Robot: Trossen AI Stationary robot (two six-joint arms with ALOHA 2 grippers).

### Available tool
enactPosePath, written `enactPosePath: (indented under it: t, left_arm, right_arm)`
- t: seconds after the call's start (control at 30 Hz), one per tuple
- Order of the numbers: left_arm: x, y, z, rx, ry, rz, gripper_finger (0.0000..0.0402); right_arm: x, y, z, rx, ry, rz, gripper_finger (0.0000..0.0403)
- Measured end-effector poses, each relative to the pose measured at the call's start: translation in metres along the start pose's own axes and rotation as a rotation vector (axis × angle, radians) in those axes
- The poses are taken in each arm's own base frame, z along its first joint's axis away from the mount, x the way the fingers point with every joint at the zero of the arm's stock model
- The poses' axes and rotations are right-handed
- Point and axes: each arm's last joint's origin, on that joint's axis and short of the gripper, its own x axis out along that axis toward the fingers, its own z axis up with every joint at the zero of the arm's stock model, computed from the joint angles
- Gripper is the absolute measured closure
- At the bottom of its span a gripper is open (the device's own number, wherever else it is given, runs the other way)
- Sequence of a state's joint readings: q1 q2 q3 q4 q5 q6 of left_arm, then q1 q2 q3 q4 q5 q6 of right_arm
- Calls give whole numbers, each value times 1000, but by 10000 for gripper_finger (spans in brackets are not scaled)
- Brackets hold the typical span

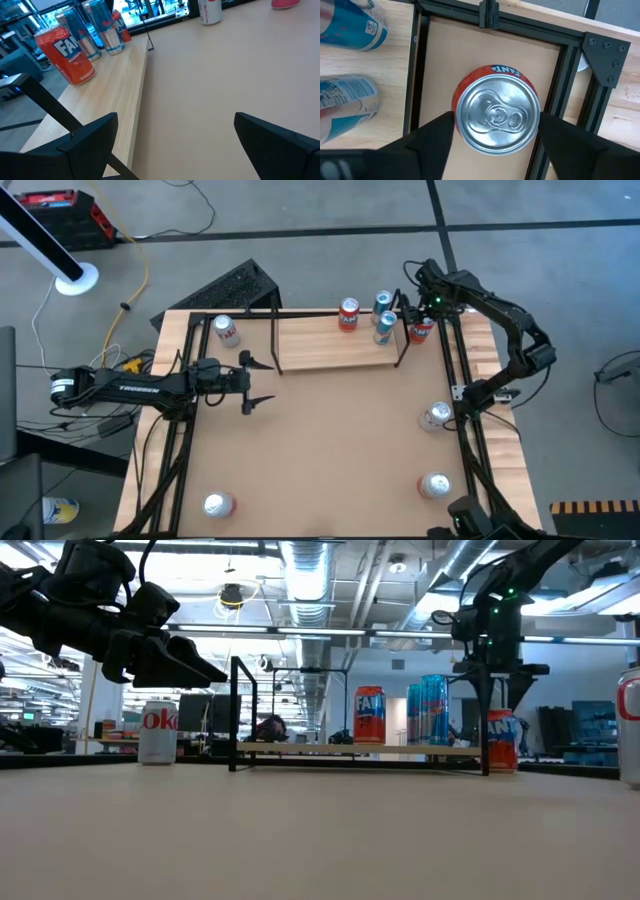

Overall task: Place canned beverage on shelf
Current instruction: Put the orange soda can on the shelf aligned with the other orange soda can on the shelf

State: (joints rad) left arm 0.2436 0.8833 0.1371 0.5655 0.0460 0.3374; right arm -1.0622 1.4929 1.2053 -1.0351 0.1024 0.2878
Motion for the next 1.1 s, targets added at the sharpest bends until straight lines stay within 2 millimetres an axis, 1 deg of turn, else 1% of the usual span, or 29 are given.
enactPosePath:
  t: [0.17,0.37,0.5,0.7,1.0,1.1]
  left_arm:
    - [0,0,0,-1,0,0,17]
    - [0,0,0,-1,0,0,17]
    - [0,0,0,-1,0,0,17]
    - [0,0,0,1,0,0,17]
    - [0,0,0,2,-1,1,17]
    - [0,0,0,2,-1,1,17]
  right_arm:
    - [-1,0,0,0,-1,0,140]
    - [-1,0,0,0,-1,1,142]
    - [-10,0,2,1,-1,5,142]
    - [-43,-4,0,7,-80,29,142]
    - [-99,-4,-14,-14,-249,56,142]
    - [-122,-4,-22,-28,-312,69,142]
